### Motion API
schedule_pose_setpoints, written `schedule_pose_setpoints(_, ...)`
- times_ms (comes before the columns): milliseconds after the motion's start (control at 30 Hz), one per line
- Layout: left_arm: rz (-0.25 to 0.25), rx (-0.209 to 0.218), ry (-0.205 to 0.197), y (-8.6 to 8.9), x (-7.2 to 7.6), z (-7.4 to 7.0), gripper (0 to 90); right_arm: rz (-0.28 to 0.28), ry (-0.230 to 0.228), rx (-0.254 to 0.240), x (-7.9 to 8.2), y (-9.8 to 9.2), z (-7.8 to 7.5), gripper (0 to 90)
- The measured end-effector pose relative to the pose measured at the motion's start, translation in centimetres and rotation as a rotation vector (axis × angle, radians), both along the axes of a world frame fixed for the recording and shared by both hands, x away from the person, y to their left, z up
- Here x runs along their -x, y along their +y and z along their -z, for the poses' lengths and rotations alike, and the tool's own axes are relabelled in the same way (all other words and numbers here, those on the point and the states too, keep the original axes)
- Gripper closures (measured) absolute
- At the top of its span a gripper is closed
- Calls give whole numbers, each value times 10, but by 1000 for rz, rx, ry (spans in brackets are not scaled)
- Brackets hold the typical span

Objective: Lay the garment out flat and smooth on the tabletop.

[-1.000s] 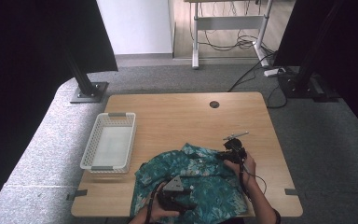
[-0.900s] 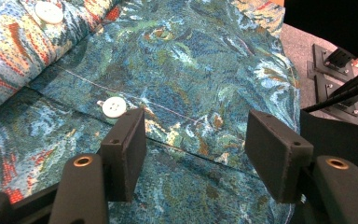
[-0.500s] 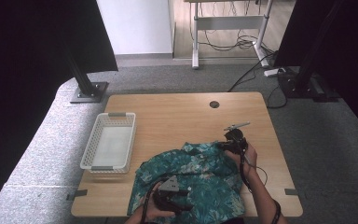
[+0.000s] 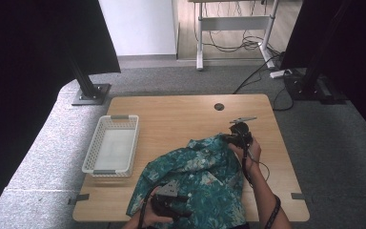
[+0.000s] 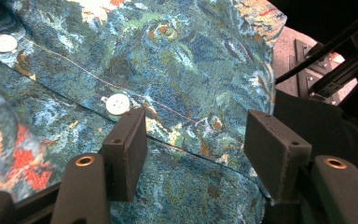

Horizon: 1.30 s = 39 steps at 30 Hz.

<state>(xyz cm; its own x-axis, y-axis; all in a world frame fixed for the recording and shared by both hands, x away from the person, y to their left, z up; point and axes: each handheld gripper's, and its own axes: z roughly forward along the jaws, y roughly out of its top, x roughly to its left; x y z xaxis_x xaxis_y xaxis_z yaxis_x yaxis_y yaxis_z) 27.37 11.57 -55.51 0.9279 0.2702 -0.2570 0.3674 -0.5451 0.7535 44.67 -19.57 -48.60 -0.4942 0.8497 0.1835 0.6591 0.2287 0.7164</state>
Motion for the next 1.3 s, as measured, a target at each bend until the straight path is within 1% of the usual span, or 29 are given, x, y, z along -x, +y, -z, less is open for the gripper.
schedule_pose_setpoints(100, 2, 2, 7, 3, 1, 0, 389, 17, -7, -20, -2, -3, 3, 862)
schedule_pose_setpoints(133, 3, 0, 7, 3, 1, 0, 388, 23, -2, -27, -3, -4, 4, 862)
schedule_pose_setpoints(200, 9, -4, 7, 3, 1, -1, 387, 38, -14, -31, -4, -5, 5, 862)
schedule_pose_setpoints(267, 11, -6, 10, 4, 2, -1, 386, 50, -15, -42, -6, -6, 5, 862)
schedule_pose_setpoints(300, 11, -5, 14, 4, 2, -1, 386, 62, -27, -34, -6, -7, 4, 862)
schedule_pose_setpoints(333, 12, -4, 15, 5, 2, -1, 386, 70, -34, -39, -7, -8, 2, 862)
schedule_pose_setpoints(467, 10, -1, 18, 9, 5, -1, 387, 79, -40, -45, -9, -12, -1, 859)
schedule_pose_setpoints(633, 7, 3, 24, 14, 7, 0, 386, 104, -40, -49, -10, -16, 3, 855)
schedule_pose_setpoints(667, 7, 4, 24, 14, 7, 0, 386, 102, -34, -53, -11, -16, 4, 855)
schedule_pose_setpoints(800, 7, 5, 28, 14, 7, 0, 381, 79, -16, -42, -13, -11, 9, 849)
schedule_pose_setpoints(967, 6, 3, 26, 13, 8, 0, 375, 46, -9, -24, -12, -2, 12, 826)
schedule_pose_setpoints(1000, 5, 3, 25, 13, 8, -1, 375, 39, -3, -29, -12, -1, 12, 801)
schedule_pose_setpoints(1033, 3, 4, 26, 13, 8, 0, 374, 30, 5, -26, -12, 0, 13, 734)
schedule_pose_setpoints(1067, 0, 6, 28, 13, 9, 0, 373, 33, 8, -18, -12, 1, 14, 619)
schedule_pose_setpoints(1100, -2, 7, 29, 13, 9, 0, 372, 44, 10, -9, -11, 2, 14, 569)
schedule_pose_setpoints(1167, -4, 9, 31, 13, 9, 0, 371, 42, -1, -27, -6, 2, 12, 491)
schedule_pose_setpoints(1200, -5, 11, 32, 13, 9, 0, 371, 40, 1, -36, -2, 2, 10, 478)
schedule_pose_setpoints(1300, -10, 11, 31, 11, 9, 0, 371, -4, -5, -56, 13, 1, 5, 481)
